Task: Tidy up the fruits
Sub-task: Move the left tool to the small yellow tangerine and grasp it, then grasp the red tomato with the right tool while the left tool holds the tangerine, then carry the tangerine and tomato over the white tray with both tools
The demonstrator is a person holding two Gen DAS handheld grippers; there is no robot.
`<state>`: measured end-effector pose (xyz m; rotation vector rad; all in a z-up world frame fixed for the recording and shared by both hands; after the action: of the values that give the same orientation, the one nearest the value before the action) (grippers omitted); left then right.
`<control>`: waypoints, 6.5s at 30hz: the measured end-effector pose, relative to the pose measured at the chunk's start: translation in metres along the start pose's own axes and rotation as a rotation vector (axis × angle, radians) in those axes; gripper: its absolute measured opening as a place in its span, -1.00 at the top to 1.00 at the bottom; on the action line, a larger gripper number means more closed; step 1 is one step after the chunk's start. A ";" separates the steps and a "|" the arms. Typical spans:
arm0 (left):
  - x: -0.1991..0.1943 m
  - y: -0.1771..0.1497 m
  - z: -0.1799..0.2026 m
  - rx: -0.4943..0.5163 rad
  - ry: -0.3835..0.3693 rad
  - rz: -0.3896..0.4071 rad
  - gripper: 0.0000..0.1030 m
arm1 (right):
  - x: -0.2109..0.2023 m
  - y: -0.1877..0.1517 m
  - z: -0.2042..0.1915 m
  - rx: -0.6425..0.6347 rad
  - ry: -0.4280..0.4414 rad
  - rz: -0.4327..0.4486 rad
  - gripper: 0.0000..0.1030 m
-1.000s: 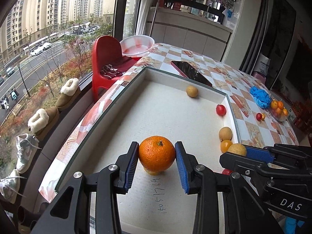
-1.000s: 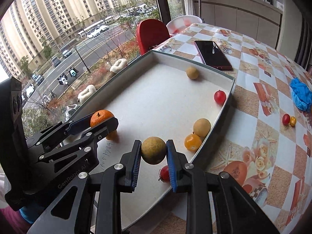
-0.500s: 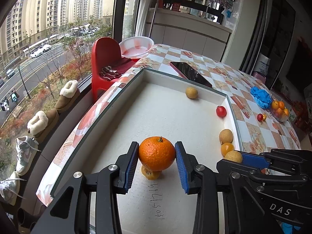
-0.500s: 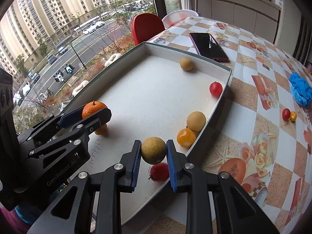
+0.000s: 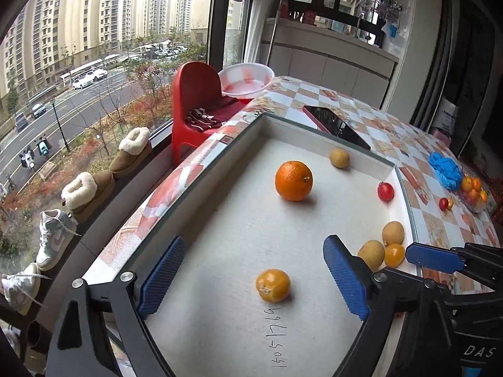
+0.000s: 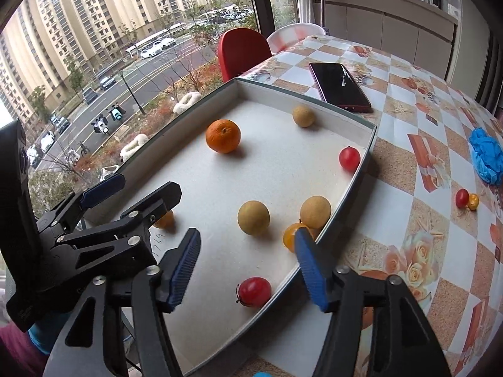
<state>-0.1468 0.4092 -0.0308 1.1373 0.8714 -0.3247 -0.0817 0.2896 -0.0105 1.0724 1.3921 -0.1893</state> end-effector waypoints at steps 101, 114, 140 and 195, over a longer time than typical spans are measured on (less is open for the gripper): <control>0.044 -0.057 0.313 0.541 -0.253 -0.195 0.58 | -0.077 -0.118 0.293 0.434 -0.426 0.061 -0.99; 0.033 -0.061 0.277 0.481 -0.235 -0.179 0.58 | -0.072 -0.113 0.289 0.432 -0.413 0.026 -1.00; 0.023 -0.065 0.232 0.364 -0.239 -0.147 0.58 | -0.025 -0.018 0.233 0.299 -0.221 0.107 0.58; -0.044 -0.036 0.183 0.281 -0.290 -0.090 0.60 | -0.104 -0.105 0.165 0.387 -0.142 0.147 0.57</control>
<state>-0.1182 0.2233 0.0053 1.2720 0.6331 -0.6856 -0.0633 0.0684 -0.0039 1.4460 1.1685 -0.4313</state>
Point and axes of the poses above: each gripper's, at about its wrist camera, not at the fingertips, and x roughly the way its jaws point, z to its right, y to its top, the point moved 8 cm from there along x, roughly the way its jaws point, and after that the axes turned 5 degrees about -z, right-handed, at the moved point
